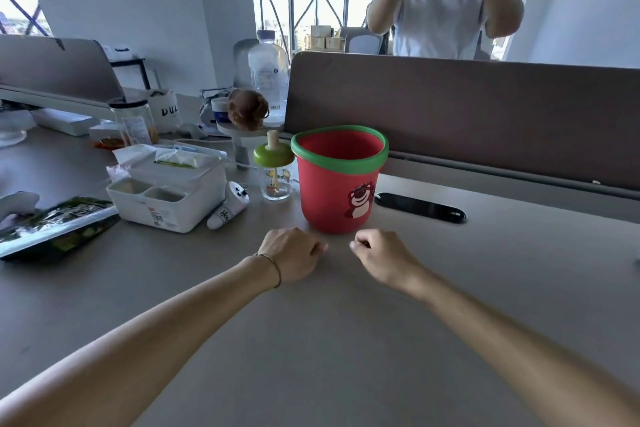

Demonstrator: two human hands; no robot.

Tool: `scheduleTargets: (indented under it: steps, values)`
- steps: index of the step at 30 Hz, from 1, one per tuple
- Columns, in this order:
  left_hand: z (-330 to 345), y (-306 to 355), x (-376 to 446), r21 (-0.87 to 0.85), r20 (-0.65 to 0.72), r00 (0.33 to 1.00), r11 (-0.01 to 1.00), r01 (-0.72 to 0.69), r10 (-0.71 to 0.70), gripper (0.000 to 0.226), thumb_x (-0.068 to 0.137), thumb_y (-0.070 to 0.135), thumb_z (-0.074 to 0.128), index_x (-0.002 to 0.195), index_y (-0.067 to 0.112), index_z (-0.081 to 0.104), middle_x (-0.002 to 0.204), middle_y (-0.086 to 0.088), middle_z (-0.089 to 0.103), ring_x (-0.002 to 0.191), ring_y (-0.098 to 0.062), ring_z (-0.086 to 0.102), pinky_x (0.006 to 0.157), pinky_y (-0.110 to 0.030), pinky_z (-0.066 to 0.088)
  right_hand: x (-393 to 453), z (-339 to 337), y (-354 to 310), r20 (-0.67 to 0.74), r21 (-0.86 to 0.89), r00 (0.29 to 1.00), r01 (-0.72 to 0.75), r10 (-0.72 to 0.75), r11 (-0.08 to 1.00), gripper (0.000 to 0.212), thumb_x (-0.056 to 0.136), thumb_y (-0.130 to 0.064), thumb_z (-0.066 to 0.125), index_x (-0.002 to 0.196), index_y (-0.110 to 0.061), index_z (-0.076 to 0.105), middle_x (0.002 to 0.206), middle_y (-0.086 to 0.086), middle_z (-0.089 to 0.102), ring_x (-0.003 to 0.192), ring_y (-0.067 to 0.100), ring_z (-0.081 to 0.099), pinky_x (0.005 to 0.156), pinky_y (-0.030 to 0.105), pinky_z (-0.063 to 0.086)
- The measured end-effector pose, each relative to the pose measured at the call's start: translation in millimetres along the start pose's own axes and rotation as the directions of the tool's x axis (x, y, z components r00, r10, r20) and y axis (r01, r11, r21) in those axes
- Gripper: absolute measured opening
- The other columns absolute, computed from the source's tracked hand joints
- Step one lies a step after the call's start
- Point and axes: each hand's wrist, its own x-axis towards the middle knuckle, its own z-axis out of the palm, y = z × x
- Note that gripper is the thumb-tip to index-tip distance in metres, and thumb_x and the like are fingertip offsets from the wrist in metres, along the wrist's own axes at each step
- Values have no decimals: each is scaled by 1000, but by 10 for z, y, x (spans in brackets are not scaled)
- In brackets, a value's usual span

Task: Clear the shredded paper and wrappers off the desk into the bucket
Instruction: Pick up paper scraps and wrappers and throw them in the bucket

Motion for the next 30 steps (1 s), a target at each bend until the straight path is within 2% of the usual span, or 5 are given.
scheduleTargets:
  steps: [9, 13, 16, 21, 30]
  values:
    - [51, 61, 110, 133, 96, 990, 984, -117, 105, 24, 103, 30, 38, 100, 22, 61, 107, -5, 71, 100, -31, 65, 70, -31, 36, 33, 21, 36, 23, 38, 1000, -14, 13, 999, 42, 99, -23, 54, 59, -18, 42, 54, -4, 45, 62, 20, 45, 61, 35, 36]
    - [22, 7, 122, 9, 114, 989, 995, -97, 95, 22, 100, 28, 43, 93, 17, 61, 100, -8, 68, 93, -32, 63, 72, -33, 42, 11, 35, 43, 32, 28, 999, -14, 13, 1000, 44, 99, -25, 55, 58, -20, 40, 54, -4, 44, 61, 19, 45, 61, 34, 35]
    - [15, -93, 71, -187, 116, 993, 982, -11, 34, 24, 91, 25, 54, 70, 15, 50, 72, -5, 58, 70, -26, 55, 66, -36, 48, -1, -35, 42, 23, 31, 1000, -4, 3, 1000, 40, 100, -24, 55, 62, -18, 44, 55, -4, 46, 61, 18, 45, 60, 34, 34]
    - [-193, -125, -82, -557, 12, 997, 828, 72, -79, 32, 83, 17, 58, 52, 10, 53, 50, -2, 62, 43, -10, 48, 50, -25, 45, 55, -225, -13, 1, 51, 1000, 24, -24, 998, 35, 101, -24, 55, 74, -2, 56, 56, -2, 48, 57, 17, 44, 55, 31, 33]
    - [-1038, 171, 88, -584, -355, 935, 787, -198, -28, 40, 96, 23, 63, 62, 6, 53, 50, -1, 63, 42, -7, 54, 51, -28, 49, 349, -744, -517, -126, 164, 987, 120, -100, 979, 33, 100, -26, 52, 75, -6, 56, 51, -6, 53, 37, 1, 49, 48, 21, 38]
